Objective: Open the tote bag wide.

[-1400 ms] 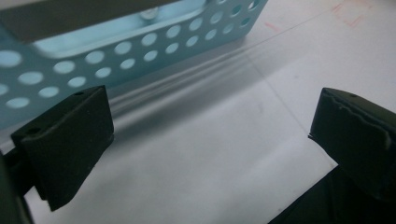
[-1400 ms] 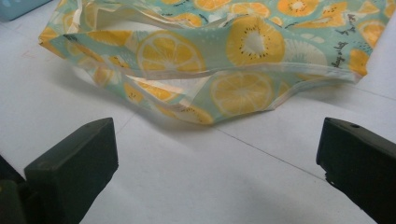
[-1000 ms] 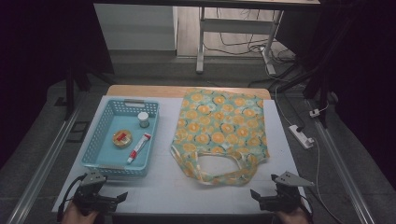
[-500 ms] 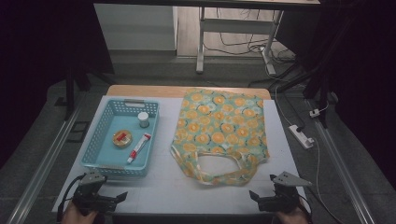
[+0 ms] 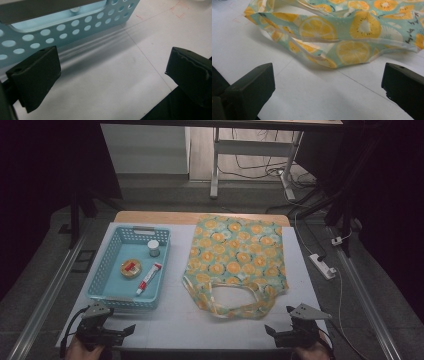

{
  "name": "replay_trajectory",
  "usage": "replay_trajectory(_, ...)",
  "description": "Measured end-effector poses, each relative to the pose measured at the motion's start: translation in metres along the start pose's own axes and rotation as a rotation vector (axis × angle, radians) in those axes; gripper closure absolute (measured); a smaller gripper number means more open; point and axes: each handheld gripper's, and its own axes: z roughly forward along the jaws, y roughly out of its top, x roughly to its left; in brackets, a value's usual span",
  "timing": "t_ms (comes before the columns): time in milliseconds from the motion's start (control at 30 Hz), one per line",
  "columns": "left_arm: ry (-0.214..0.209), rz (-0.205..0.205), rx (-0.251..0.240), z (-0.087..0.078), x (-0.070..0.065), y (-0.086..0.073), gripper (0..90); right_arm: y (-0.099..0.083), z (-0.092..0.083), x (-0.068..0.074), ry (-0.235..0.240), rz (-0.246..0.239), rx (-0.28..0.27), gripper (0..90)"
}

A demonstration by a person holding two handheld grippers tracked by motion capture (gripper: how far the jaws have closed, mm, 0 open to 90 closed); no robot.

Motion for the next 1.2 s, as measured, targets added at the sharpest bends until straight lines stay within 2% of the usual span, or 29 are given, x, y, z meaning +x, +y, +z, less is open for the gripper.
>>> replay_trajectory(200, 0.002, 0.004, 0.001, 0.0, -0.001, 0.0, 0.0, 0.003, 0.002, 0.003, 0.023, -0.028, -0.009, 0.0)
replay_trajectory(267, 0.002, 0.008, 0.003, 0.0, -0.001, 0.0, 0.0, 0.007, 0.003, 0.006, 0.036, -0.055, -0.004, 0.0)
replay_trajectory(433, -0.002, 0.006, 0.004, 0.001, -0.001, 0.0, 0.0, 0.013, 0.007, 0.009, 0.055, -0.086, -0.007, 0.0)
replay_trajectory(567, -0.002, 0.012, 0.006, 0.001, -0.001, 0.0, 0.0, 0.02, 0.009, 0.013, 0.078, -0.082, -0.014, 0.0)
replay_trajectory(633, -0.001, 0.014, 0.007, 0.001, -0.001, 0.0, 0.0, 0.023, 0.01, 0.015, 0.093, -0.079, 0.003, 0.0)
replay_trajectory(967, -0.002, 0.01, 0.01, 0.001, -0.001, 0.0, 0.0, 0.038, 0.013, 0.02, 0.096, -0.087, 0.026, 0.0)
replay_trajectory(1067, -0.001, 0.007, 0.009, 0.001, -0.001, 0.0, 0.0, 0.046, 0.017, 0.021, 0.128, -0.064, 0.026, 0.0)
replay_trajectory(1200, -0.007, 0.0, 0.005, 0.001, 0.001, 0.0, 0.0, 0.05, 0.022, 0.023, 0.146, -0.073, 0.037, 0.0)
